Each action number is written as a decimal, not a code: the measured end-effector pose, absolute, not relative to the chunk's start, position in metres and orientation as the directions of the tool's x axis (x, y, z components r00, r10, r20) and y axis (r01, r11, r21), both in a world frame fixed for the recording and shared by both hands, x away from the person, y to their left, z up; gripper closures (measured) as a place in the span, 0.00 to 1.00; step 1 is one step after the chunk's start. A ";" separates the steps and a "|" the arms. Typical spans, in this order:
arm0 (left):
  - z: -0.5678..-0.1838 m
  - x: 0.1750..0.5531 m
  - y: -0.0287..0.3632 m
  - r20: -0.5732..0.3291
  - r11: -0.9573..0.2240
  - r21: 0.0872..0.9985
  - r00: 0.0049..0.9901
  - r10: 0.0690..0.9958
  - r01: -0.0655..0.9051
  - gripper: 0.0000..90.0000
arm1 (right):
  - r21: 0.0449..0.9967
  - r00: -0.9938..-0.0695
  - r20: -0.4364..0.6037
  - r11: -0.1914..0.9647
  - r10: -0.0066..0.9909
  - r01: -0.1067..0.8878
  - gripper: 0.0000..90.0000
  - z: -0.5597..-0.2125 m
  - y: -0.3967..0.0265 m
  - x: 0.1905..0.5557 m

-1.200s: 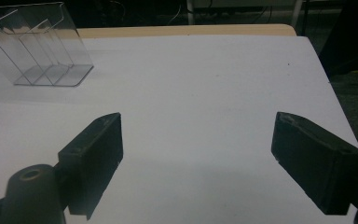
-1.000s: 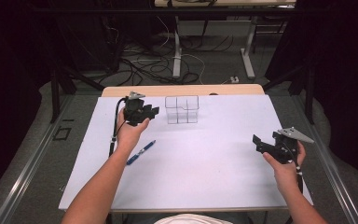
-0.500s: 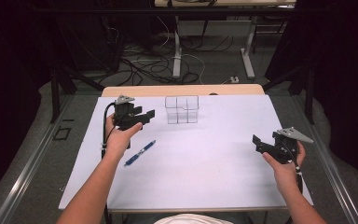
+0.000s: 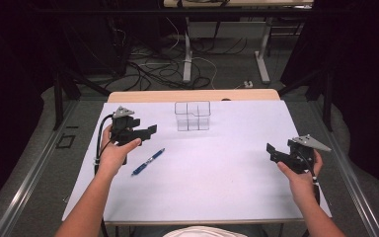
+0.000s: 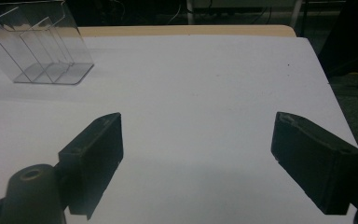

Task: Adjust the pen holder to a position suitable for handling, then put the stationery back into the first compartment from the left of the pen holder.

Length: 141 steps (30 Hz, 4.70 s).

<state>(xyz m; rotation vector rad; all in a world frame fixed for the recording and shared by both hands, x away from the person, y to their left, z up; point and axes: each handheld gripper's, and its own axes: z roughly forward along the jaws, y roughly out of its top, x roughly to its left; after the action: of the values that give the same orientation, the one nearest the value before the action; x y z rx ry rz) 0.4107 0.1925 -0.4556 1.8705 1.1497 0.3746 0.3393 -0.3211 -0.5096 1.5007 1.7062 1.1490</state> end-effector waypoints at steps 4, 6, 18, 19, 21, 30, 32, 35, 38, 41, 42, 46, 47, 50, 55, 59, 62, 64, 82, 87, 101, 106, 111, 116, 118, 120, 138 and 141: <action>-0.461 0.408 0.195 -0.194 -0.174 0.798 0.519 0.832 0.577 0.22 | 0.888 -0.198 0.106 -0.003 0.974 0.460 0.18 -0.510 -0.321 0.340; -0.462 0.407 0.197 -0.203 -0.169 0.795 0.519 0.831 0.582 0.18 | 0.894 -0.205 0.108 -0.005 0.973 0.447 0.18 -0.511 -0.321 0.340; -0.471 0.405 0.199 -0.128 -0.270 0.742 0.525 0.842 0.614 0.19 | 0.886 -0.202 0.112 -0.006 0.973 0.463 0.18 -0.511 -0.319 0.340; -0.471 0.405 0.199 -0.110 -0.285 0.738 0.526 0.844 0.612 0.20 | 0.888 -0.206 0.105 0.001 0.973 0.460 0.18 -0.512 -0.319 0.340; -0.472 0.405 0.197 -0.092 -0.303 0.731 0.529 0.843 0.611 0.22 | 0.885 -0.205 0.105 0.002 0.973 0.465 0.18 -0.512 -0.319 0.340; -0.479 0.410 0.197 -0.060 -0.359 0.685 0.541 0.839 0.633 0.28 | 0.894 -0.201 0.121 -0.019 0.972 0.447 0.18 -0.514 -0.318 0.342; -0.480 0.412 0.198 -0.055 -0.367 0.677 0.542 0.839 0.638 0.28 | 0.887 -0.209 0.120 -0.010 0.970 0.462 0.18 -0.513 -0.319 0.341; -0.483 0.413 0.197 -0.044 -0.375 0.667 0.537 0.842 0.644 0.29 | 0.887 -0.210 0.120 -0.010 0.970 0.463 0.18 -0.513 -0.319 0.341; -0.486 0.413 0.197 -0.030 -0.378 0.661 0.527 0.850 0.648 0.31 | 0.887 -0.213 0.120 -0.009 0.970 0.462 0.18 -0.513 -0.319 0.341; -0.489 0.413 0.198 -0.021 -0.392 0.645 0.528 0.849 0.655 0.32 | 0.900 -0.209 0.127 -0.024 0.969 0.436 0.17 -0.514 -0.318 0.342; -0.491 0.413 0.197 -0.015 -0.391 0.645 0.524 0.852 0.656 0.33 | 0.886 -0.222 0.130 -0.013 0.966 0.463 0.17 -0.512 -0.319 0.340; -0.493 0.414 0.196 -0.007 -0.398 0.636 0.521 0.853 0.660 0.34 | 0.891 -0.241 0.126 -0.003 0.962 0.455 0.16 -0.513 -0.319 0.341; -0.494 0.415 0.196 -0.006 -0.401 0.634 0.523 0.852 0.661 0.35 | 0.890 -0.240 0.127 -0.003 0.962 0.456 0.16 -0.513 -0.318 0.341; -0.495 0.416 0.195 -0.008 -0.406 0.625 0.525 0.851 0.667 0.36 | 0.887 -0.232 0.121 0.001 0.965 0.463 0.15 -0.512 -0.318 0.341; -0.496 0.418 0.192 -0.008 -0.434 0.595 0.545 0.839 0.676 0.37 | 0.887 -0.231 0.133 -0.012 0.964 0.462 0.14 -0.513 -0.319 0.342; -0.499 0.420 0.187 -0.017 -0.449 0.571 0.557 0.830 0.687 0.41 | 0.879 -0.227 0.129 -0.005 0.965 0.477 0.13 -0.514 -0.318 0.343; -0.501 0.421 0.183 -0.012 -0.468 0.559 0.571 0.821 0.684 0.44 | 0.876 -0.226 0.137 -0.012 0.965 0.482 0.12 -0.514 -0.317 0.343; -0.502 0.422 0.181 -0.017 -0.475 0.548 0.577 0.816 0.688 0.47 | 0.877 -0.228 0.137 -0.011 0.964 0.481 0.12 -0.514 -0.317 0.343; -0.515 0.421 0.168 -0.006 -0.532 0.481 0.609 0.793 0.697 0.70 | 0.875 -0.234 0.131 -0.001 0.964 0.484 0.13 -0.516 -0.319 0.344; -0.520 0.421 0.164 0.007 -0.555 0.450 0.619 0.785 0.700 0.74 | 0.875 -0.235 0.134 -0.003 0.963 0.485 0.13 -0.516 -0.318 0.344; -0.528 0.422 0.155 0.020 -0.585 0.393 0.630 0.776 0.709 0.81 | 0.876 -0.241 0.138 -0.005 0.961 0.483 0.13 -0.515 -0.318 0.344; -0.528 0.422 0.154 0.020 -0.592 0.381 0.634 0.773 0.710 0.84 | 0.875 -0.242 0.142 -0.008 0.960 0.484 0.13 -0.515 -0.318 0.344; -0.529 0.422 0.153 0.022 -0.602 0.373 0.643 0.766 0.705 0.87 | 0.877 -0.246 0.135 0.000 0.960 0.481 0.13 -0.516 -0.318 0.345; -0.529 0.422 0.153 0.022 -0.610 0.374 0.651 0.759 0.698 0.87 | 0.871 -0.243 0.139 -0.001 0.960 0.491 0.13 -0.516 -0.317 0.344; -0.529 0.422 0.153 0.021 -0.613 0.372 0.654 0.756 0.697 0.88 | 0.871 -0.244 0.138 0.000 0.960 0.492 0.13 -0.516 -0.317 0.344; -0.529 0.422 0.153 0.022 -0.617 0.368 0.657 0.753 0.695 0.88 | 0.872 -0.246 0.137 0.001 0.960 0.490 0.13 -0.516 -0.317 0.345; -0.527 0.423 0.154 0.013 -0.623 0.366 0.665 0.747 0.692 0.89 | 0.870 -0.234 0.148 -0.014 0.961 0.493 0.13 -0.518 -0.316 0.345; -0.525 0.423 0.156 0.006 -0.617 0.372 0.663 0.748 0.693 0.89 | 0.870 -0.234 0.148 -0.014 0.961 0.493 0.13 -0.518 -0.316 0.345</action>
<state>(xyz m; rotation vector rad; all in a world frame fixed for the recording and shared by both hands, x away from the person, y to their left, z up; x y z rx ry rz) 0.4231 0.1556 -0.5246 2.5423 1.1424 0.2279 0.3450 -0.3161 -0.5176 1.5106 1.7561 1.1912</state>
